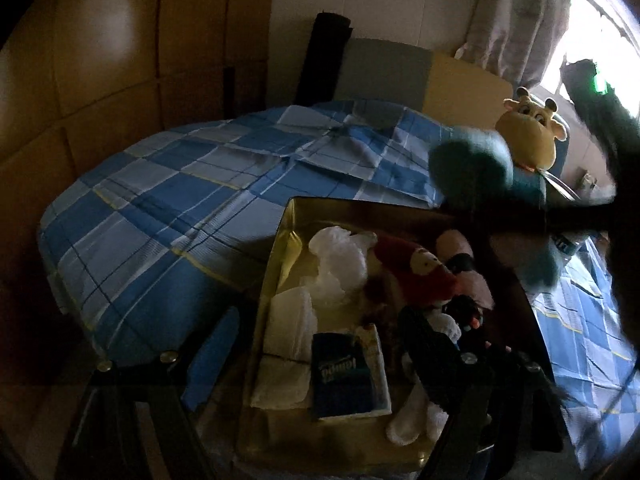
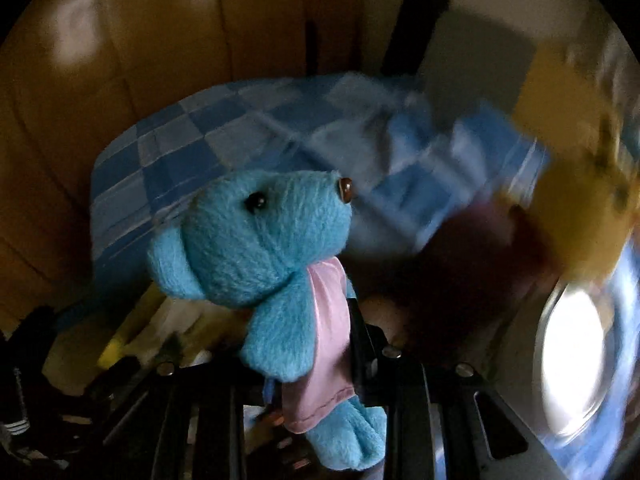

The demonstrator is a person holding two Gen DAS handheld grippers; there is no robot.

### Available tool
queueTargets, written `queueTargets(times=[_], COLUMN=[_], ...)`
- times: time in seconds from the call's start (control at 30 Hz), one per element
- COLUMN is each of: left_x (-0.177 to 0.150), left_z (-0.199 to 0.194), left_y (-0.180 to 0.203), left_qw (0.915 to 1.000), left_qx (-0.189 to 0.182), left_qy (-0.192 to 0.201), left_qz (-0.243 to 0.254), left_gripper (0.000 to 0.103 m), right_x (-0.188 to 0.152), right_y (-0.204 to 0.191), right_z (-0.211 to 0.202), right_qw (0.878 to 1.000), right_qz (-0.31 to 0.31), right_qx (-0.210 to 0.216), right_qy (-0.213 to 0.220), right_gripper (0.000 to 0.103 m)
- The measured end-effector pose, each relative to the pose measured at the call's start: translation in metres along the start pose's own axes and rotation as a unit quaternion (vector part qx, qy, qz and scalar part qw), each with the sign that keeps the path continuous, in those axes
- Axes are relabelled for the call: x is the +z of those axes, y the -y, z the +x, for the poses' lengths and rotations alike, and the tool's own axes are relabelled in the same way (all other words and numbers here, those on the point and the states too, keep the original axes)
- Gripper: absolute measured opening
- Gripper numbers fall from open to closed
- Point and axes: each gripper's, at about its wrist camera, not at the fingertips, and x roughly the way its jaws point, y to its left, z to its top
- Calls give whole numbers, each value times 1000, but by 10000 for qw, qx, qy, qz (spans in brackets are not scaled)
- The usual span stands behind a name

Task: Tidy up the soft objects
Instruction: 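Carry the teal elephant onto the gold tray and open the right tool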

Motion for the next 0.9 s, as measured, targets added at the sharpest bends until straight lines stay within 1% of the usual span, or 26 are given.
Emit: queueTargets(times=[0.03, 0.1, 0.17, 0.3, 0.33, 0.47, 0.53, 0.63, 0.77, 0.9], left_x=[-1, -2, -3, -6, -7, -10, -11, -13, -14, -15], left_z=[-2, -4, -5, -6, -6, -6, -6, -6, -6, -3], left_y=[1, 2, 3, 6, 6, 11, 14, 19, 20, 20], left_qw=[10000, 10000, 10000, 10000, 10000, 9999, 9999, 9998, 9997, 9998], left_qx=[31, 24, 13, 10, 10, -14, -36, -65, -68, -46], left_qy=[25, 44, 54, 51, 48, 31, 19, 21, 7, -21], left_qz=[24, 41, 47, 76, 78, 111, 135, 198, 219, 210], left_gripper=[87, 87, 87, 89, 90, 92, 92, 93, 94, 94], right_x=[-11, -33, -52, -82, -89, -116, -125, -130, -126, -122], right_y=[4, -5, -4, -5, -6, -10, -11, -13, -14, -8], right_z=[2, 4, 8, 0, -1, -1, 3, 7, 14, 28], right_qw=[9999, 9992, 9976, 9955, 9948, 9909, 9893, 9886, 9887, 9871], right_qz=[116, 350, 616, 906, 981, 1306, 1418, 1499, 1480, 1544], right_qx=[44, 89, 175, 182, 173, 221, 212, 49, -223, -425], right_qy=[-59, -189, -271, -213, -206, -250, -258, -129, 12, 25], right_gripper=[27, 28, 28, 28, 28, 28, 28, 28, 27, 27])
